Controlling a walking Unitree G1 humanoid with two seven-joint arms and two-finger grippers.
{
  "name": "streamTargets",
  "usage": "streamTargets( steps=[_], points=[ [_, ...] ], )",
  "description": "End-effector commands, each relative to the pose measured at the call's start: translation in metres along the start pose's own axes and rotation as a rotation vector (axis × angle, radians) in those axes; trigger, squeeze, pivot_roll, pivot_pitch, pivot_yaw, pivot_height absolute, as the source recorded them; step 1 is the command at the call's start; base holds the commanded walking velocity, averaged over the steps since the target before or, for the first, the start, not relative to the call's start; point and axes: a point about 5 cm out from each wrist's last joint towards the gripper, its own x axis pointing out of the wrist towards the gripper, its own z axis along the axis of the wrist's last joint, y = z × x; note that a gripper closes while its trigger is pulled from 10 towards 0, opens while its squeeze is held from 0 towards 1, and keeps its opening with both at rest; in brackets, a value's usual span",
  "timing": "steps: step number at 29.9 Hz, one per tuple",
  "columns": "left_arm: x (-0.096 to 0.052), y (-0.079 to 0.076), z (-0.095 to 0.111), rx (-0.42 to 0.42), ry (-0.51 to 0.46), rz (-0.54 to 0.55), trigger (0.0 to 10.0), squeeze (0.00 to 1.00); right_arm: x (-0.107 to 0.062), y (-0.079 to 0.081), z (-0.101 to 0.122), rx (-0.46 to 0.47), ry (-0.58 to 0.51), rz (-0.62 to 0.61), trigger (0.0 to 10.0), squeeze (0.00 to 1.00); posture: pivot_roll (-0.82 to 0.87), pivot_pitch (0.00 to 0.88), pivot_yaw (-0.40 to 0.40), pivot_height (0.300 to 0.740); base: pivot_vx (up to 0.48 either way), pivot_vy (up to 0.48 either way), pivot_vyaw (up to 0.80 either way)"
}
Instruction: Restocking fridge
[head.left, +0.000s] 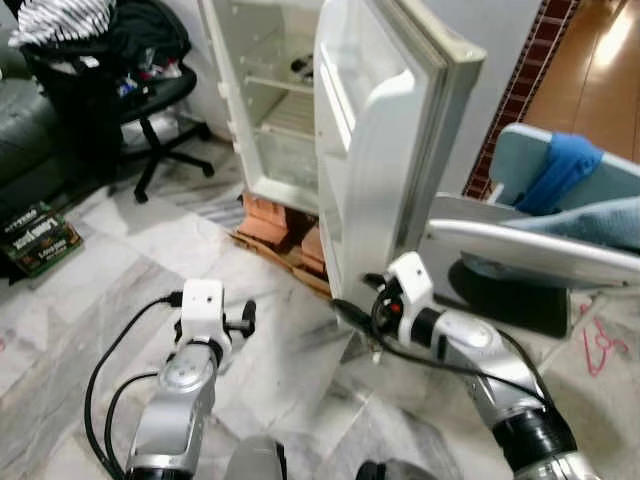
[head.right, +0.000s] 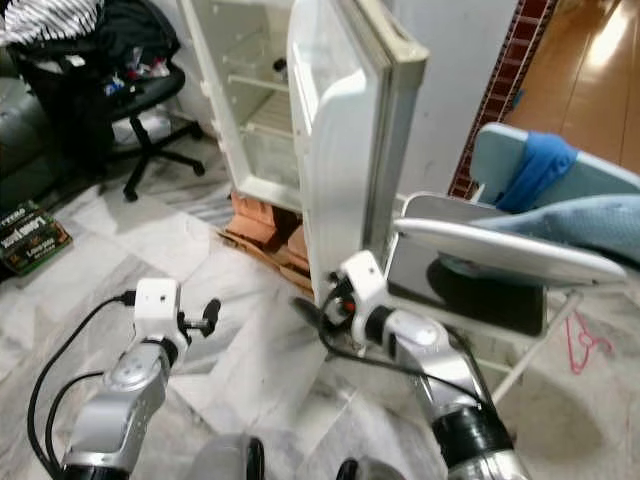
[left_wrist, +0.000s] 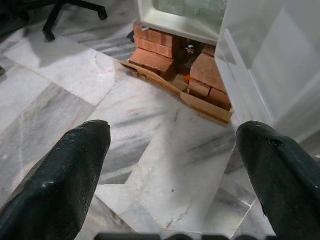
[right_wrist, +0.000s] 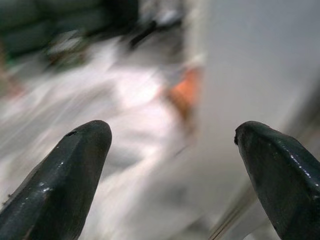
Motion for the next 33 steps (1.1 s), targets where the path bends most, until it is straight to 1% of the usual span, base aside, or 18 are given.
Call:
streamTargets(
  steps=[1, 2, 3, 8, 10, 14, 15, 16, 17, 21, 23, 24, 25, 27, 28, 30, 31, 33],
  points=[
    [-0.001, 0.002, -0.001, 0.006, 0.009, 0.006, 10.0, 0.0, 0.001, -0.007, 0.023, 0.007, -0.091, -0.065, 10.0, 0.0, 0.08, 0.056, 0.052, 0.74, 0.0, 0.0, 0.0],
    [-0.001, 0.003, -0.001, 0.007, 0.009, 0.006, 10.0, 0.0, 0.0, -0.01, 0.029, -0.028, -0.1, -0.083, 10.0, 0.0, 0.08, 0.056, 0.052, 0.74, 0.0, 0.0, 0.0],
    [-0.002, 0.003, -0.001, 0.007, 0.01, 0.008, 10.0, 0.0, -0.002, -0.015, 0.036, -0.121, -0.111, -0.124, 10.0, 0.0, 0.08, 0.058, 0.054, 0.74, 0.0, 0.0, 0.0],
    [-0.002, 0.003, -0.001, 0.009, 0.014, 0.008, 10.0, 0.0, 0.0, -0.022, 0.042, -0.181, -0.139, -0.175, 10.0, 0.0, 0.09, 0.06, 0.055, 0.74, 0.0, 0.0, 0.0],
    [-0.003, 0.004, -0.002, 0.012, 0.016, 0.008, 10.0, 0.0, 0.002, -0.023, 0.039, -0.206, -0.116, -0.163, 10.0, 0.0, 0.09, 0.061, 0.055, 0.74, 0.0, 0.0, 0.0],
    [-0.003, 0.004, -0.002, 0.016, 0.018, 0.009, 10.0, 0.0, 0.001, -0.026, 0.029, -0.186, -0.09, -0.14, 10.0, 0.0, 0.09, 0.062, 0.053, 0.74, 0.0, 0.0, 0.0],
    [-0.004, 0.004, -0.002, 0.018, 0.019, 0.011, 10.0, 0.0, -0.006, -0.022, 0.025, -0.175, -0.092, -0.087, 10.0, 0.0, 0.09, 0.065, 0.05, 0.74, 0.0, 0.0, 0.0],
    [-0.004, 0.004, -0.002, 0.018, 0.019, 0.011, 10.0, 0.0, -0.006, -0.022, 0.025, -0.175, -0.092, -0.087, 10.0, 0.0, 0.09, 0.065, 0.05, 0.74, 0.0, 0.0, 0.0],
    [-0.004, 0.005, -0.002, 0.018, 0.019, 0.014, 10.0, 0.0, -0.013, -0.02, 0.022, -0.175, -0.103, -0.065, 10.0, 0.0, 0.08, 0.067, 0.051, 0.74, 0.0, 0.0, 0.0],
    [-0.005, 0.006, -0.004, 0.019, 0.026, 0.016, 10.0, 0.0, -0.034, -0.027, 0.007, -0.185, -0.062, -0.131, 10.0, 0.0, 0.06, 0.072, 0.056, 0.74, 0.0, 0.0, 0.0],
    [-0.005, 0.007, -0.004, 0.022, 0.026, 0.018, 10.0, 0.0, -0.04, -0.031, 0.004, -0.187, -0.056, -0.16, 10.0, 0.0, 0.06, 0.072, 0.06, 0.74, 0.0, 0.0, 0.0],
    [-0.005, 0.008, -0.003, 0.024, 0.025, 0.02, 10.0, 0.0, -0.046, -0.036, 0.003, -0.175, -0.058, -0.204, 10.0, 0.0, 0.05, 0.073, 0.068, 0.74, 0.0, 0.0, 0.0],
    [-0.005, 0.008, -0.003, 0.024, 0.025, 0.02, 10.0, 0.0, -0.046, -0.036, 0.003, -0.175, -0.058, -0.204, 10.0, 0.0, 0.05, 0.073, 0.068, 0.74, 0.0, 0.0, 0.0],
    [-0.005, 0.009, -0.004, 0.026, 0.029, 0.021, 10.0, 0.0, -0.06, -0.044, 0.005, -0.122, -0.102, -0.29, 10.0, 0.0, 0.04, 0.073, 0.082, 0.74, 0.0, 0.0, 0.0],
    [-0.004, 0.009, -0.003, 0.029, 0.03, 0.017, 10.0, 0.0, -0.061, -0.044, 0.007, -0.124, -0.119, -0.306, 10.0, 0.0, 0.03, 0.072, 0.086, 0.74, 0.0, 0.0, 0.0],
    [-0.003, 0.008, -0.003, 0.043, 0.031, 0.002, 10.0, 0.0, -0.061, -0.045, 0.017, -0.113, -0.185, -0.347, 10.0, 0.0, 0.03, 0.071, 0.093, 0.74, 0.0, 0.0, 0.0],
    [-0.001, 0.006, -0.001, 0.057, 0.029, -0.013, 10.0, 0.0, -0.057, -0.045, 0.029, -0.086, -0.252, -0.374, 10.0, 0.0, 0.02, 0.069, 0.095, 0.74, 0.0, 0.0, 0.0],
    [0.001, 0.003, 0.0, 0.071, 0.026, -0.026, 10.0, 0.0, -0.051, -0.043, 0.046, -0.038, -0.341, -0.386, 10.0, 0.0, 0.03, 0.066, 0.095, 0.74, 0.0, 0.0, 0.0]
  ],
)
